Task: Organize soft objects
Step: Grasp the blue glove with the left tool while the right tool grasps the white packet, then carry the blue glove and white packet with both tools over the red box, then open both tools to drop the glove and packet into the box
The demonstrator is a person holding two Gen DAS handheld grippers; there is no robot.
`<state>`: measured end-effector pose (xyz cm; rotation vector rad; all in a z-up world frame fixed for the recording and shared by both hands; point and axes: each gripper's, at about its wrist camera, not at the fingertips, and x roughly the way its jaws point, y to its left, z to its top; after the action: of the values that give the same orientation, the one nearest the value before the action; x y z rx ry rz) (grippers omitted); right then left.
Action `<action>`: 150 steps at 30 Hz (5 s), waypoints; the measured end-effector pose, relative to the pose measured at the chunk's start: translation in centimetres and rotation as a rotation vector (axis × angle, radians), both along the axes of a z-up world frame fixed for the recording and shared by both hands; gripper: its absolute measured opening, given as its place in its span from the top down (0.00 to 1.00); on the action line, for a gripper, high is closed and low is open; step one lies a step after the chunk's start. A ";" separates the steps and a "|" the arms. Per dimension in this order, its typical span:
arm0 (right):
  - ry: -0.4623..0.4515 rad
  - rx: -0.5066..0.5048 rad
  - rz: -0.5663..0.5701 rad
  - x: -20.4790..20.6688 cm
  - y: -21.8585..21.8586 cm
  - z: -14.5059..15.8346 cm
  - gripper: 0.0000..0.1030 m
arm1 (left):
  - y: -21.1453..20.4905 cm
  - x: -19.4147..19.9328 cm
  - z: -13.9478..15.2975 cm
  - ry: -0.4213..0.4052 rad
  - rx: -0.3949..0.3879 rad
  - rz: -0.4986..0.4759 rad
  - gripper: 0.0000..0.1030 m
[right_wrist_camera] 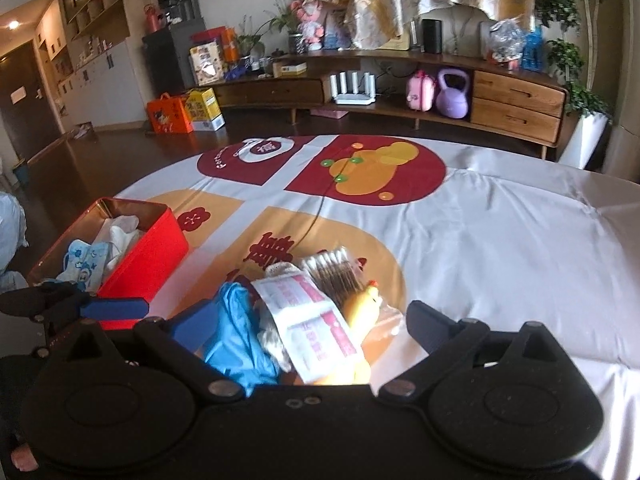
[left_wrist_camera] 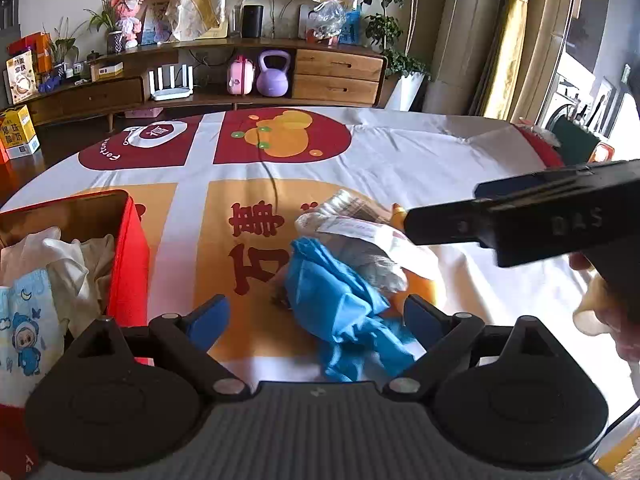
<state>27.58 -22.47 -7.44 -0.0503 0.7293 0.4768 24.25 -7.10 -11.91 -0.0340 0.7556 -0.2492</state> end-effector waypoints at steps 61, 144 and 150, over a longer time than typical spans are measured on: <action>0.011 -0.023 0.032 0.6 2.8 -0.8 0.55 | 1.4 1.7 -1.4 0.088 -0.099 -0.046 0.87; -0.076 -0.170 0.256 -4.4 24.2 1.3 0.54 | 22.5 2.3 4.7 0.141 0.135 0.216 0.89; -0.062 -0.191 0.271 -3.7 25.3 -0.2 0.54 | 22.6 3.8 3.5 0.155 0.112 0.200 0.89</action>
<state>23.84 2.82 -7.67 -0.3448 0.7083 0.6598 28.03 15.54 -8.38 -0.0226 0.9131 -0.0133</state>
